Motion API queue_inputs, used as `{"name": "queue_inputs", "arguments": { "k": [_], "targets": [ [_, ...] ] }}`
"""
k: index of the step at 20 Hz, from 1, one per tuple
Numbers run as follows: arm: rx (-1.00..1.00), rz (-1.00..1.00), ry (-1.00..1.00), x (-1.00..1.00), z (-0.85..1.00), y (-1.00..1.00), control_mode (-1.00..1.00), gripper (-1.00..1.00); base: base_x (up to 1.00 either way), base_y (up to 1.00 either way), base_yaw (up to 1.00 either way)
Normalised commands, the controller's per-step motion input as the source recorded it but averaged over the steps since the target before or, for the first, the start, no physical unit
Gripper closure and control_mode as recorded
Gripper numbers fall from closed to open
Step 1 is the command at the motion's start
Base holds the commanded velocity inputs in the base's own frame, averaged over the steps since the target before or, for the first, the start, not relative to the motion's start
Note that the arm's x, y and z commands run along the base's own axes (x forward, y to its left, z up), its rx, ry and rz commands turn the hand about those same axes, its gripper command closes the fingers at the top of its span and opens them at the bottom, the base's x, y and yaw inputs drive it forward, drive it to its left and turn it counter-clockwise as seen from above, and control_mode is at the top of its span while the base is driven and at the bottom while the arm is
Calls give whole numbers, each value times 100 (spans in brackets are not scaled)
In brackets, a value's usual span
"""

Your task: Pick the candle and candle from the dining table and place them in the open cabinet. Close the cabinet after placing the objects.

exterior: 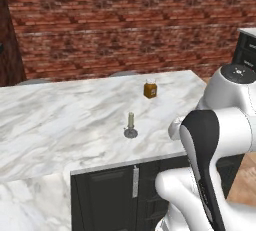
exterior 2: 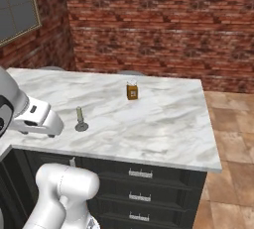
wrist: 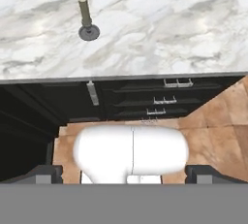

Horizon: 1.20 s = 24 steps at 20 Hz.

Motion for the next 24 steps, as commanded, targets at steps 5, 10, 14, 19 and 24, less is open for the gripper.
{"name": "queue_inputs", "arguments": {
  "k": [5,10,14,19,24],
  "targets": [
    [1,0,-3,17,-2,22,-100,-100,0,0,0],
    [0,0,-9,8,-6,13,-100,-100,0,0,0],
    [1,0,-7,5,-8,3,-100,-100,0,0,0],
    [4,2,-1,9,-6,1,-100,-100,0,0,0],
    [3,3,0,15,-9,0,-100,-100,0,0,0]
  ]
}}
